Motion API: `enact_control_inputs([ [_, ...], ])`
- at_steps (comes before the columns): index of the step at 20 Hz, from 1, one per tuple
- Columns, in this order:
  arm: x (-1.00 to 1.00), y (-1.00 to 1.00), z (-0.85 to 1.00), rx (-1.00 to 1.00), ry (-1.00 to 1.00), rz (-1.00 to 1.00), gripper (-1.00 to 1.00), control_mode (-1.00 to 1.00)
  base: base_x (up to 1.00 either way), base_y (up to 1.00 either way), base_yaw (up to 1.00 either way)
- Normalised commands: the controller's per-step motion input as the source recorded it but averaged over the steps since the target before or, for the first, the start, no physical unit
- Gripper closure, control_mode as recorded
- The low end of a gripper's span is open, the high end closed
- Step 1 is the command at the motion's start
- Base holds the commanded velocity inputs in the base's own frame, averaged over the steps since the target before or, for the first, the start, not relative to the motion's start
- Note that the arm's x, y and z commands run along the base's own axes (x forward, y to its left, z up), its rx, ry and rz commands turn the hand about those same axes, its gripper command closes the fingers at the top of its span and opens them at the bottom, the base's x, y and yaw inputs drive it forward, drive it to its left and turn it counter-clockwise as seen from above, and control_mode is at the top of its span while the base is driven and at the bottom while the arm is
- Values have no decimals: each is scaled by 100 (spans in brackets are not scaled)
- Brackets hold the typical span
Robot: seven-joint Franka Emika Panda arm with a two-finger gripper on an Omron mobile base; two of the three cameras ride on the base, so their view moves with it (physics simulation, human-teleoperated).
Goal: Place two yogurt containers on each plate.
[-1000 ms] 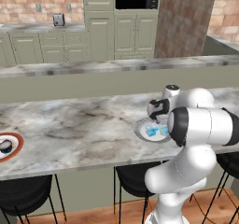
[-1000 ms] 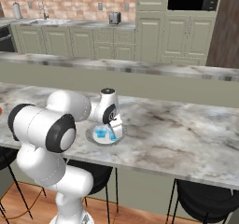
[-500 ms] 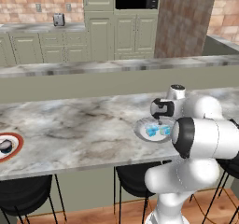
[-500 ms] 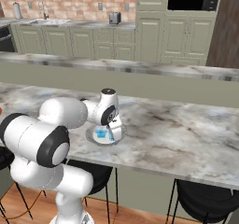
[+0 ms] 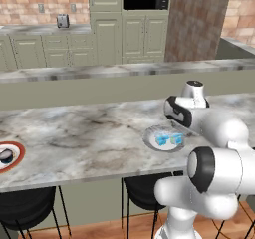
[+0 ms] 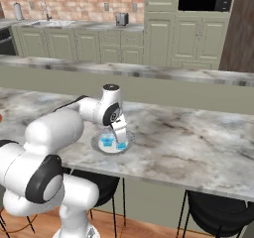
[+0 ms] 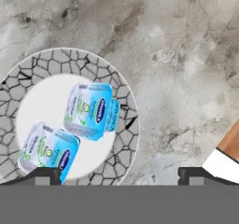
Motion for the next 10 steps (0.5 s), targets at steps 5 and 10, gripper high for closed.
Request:
enact_control_inputs([
  [5, -30, 10, 47, 0, 0, 0, -100, -100, 0, 0, 0],
  [10, -33, 8, 43, 0, 0, 0, -100, -100, 0, 0, 0],
])
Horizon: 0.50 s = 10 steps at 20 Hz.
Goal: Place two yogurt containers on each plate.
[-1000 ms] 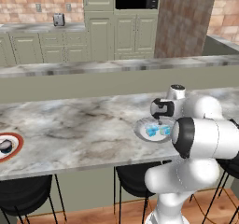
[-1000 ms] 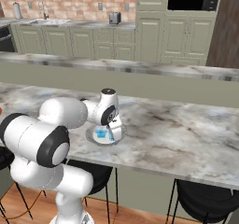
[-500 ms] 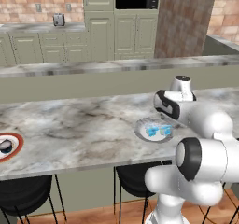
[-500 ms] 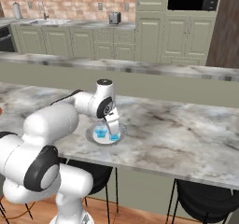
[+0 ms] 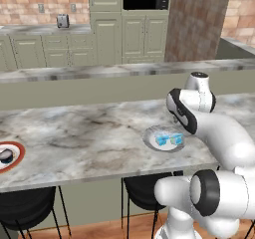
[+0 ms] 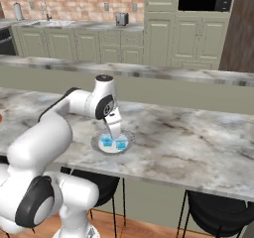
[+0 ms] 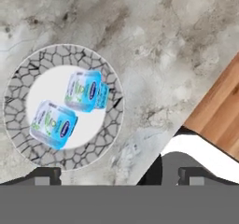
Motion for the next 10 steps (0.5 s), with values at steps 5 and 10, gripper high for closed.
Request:
enact_control_inputs([
  [5, -44, 8, 23, 0, 0, 0, -100, -100, 0, 0, 0],
  [10, -49, 10, 10, 0, 0, 4, -100, -100, 0, 0, 0],
])
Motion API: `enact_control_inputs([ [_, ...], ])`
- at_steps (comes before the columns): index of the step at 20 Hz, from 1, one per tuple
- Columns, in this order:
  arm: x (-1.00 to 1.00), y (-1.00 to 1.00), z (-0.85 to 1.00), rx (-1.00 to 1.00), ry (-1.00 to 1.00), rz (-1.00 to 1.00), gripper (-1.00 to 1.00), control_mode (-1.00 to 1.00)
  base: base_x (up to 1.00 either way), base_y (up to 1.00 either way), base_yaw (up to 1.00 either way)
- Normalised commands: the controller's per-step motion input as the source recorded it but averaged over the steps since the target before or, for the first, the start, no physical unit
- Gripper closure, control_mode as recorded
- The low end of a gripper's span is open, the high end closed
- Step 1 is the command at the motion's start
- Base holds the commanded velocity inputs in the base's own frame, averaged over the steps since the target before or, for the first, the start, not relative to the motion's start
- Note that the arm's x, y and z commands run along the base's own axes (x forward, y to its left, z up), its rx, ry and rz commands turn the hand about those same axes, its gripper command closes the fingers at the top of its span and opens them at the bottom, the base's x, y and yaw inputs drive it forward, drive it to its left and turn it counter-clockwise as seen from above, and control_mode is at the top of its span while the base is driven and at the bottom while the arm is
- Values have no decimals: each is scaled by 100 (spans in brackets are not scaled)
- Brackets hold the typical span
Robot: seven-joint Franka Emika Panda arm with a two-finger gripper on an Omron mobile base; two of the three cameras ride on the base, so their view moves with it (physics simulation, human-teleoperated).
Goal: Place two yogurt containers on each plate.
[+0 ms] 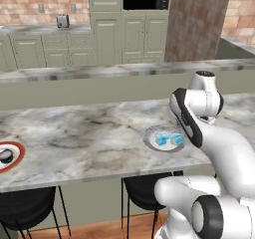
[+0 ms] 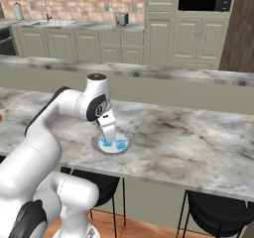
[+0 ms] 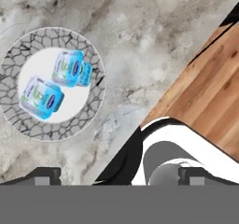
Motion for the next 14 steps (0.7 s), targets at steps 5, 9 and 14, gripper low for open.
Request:
enact_control_inputs([
  [5, -45, 10, 13, 0, 0, 11, -100, -100, 0, 0, 0],
  [9, -32, 7, 19, 0, 0, 13, -100, -100, 0, 0, 0],
  [14, -29, 1, 27, 0, -3, 13, -100, -100, 0, 0, 0],
])
